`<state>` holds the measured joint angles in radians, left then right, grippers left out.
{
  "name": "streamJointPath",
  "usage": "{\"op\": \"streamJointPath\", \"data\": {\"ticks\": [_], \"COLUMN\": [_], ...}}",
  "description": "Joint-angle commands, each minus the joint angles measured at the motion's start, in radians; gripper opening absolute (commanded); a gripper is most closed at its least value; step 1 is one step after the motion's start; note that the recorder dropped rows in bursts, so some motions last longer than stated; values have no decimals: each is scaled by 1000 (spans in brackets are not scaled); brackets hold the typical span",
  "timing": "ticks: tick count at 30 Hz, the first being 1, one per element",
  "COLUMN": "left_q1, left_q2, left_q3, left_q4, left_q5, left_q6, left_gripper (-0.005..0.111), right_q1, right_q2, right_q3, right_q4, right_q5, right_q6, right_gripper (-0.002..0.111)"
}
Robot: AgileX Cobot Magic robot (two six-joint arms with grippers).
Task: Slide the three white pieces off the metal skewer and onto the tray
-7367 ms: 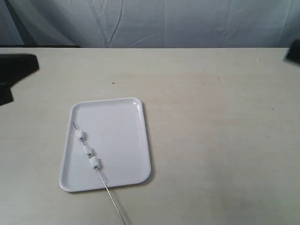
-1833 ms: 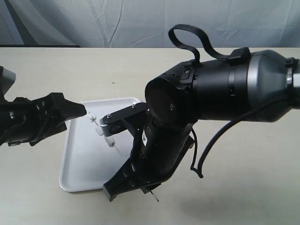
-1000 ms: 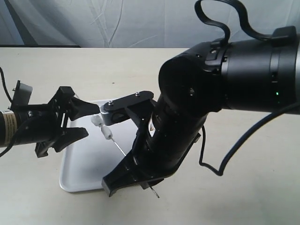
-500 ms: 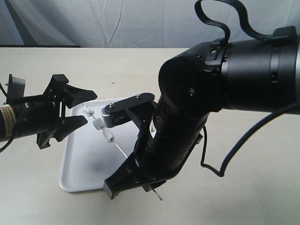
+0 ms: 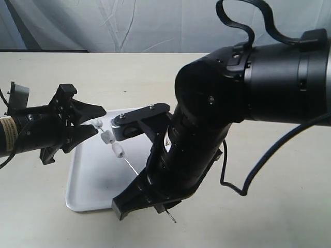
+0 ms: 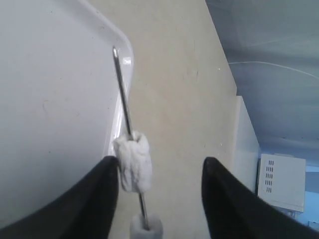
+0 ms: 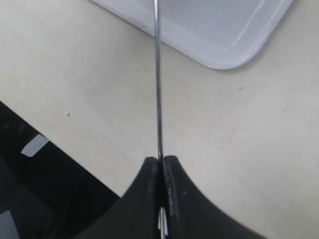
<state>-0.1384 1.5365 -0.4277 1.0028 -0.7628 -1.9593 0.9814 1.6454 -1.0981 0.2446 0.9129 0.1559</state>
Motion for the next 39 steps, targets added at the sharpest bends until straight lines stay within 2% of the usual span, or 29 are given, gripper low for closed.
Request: {"op": "streamJointPath", "data": {"ticks": [1, 7, 18, 26, 32, 39], "left_q1": [0, 0, 0, 0, 0, 0], "left_q2": [4, 4, 4, 4, 4, 4], "left_q3": [-2, -2, -2, -2, -2, -2], "left_q4": [7, 7, 48, 60, 60, -6], "left_q5": [6, 9, 85, 84, 84, 84], "left_q6": [6, 8, 8, 10, 4, 4], "left_gripper": [39, 27, 27, 27, 21, 21], "right_q1": [-3, -3, -1, -1, -1, 33], "right_q2": [-12, -12, -12, -12, -12, -12], "right_q3": [-4, -4, -4, -4, -4, -4], "right_q4": [3, 7, 11, 15, 17, 12], "right_q5": [-3, -3, -3, -3, -3, -6], "right_q6": [-8, -9, -14, -21, -23, -25], "right_gripper": [-1, -1, -1, -1, -1, -1]}}
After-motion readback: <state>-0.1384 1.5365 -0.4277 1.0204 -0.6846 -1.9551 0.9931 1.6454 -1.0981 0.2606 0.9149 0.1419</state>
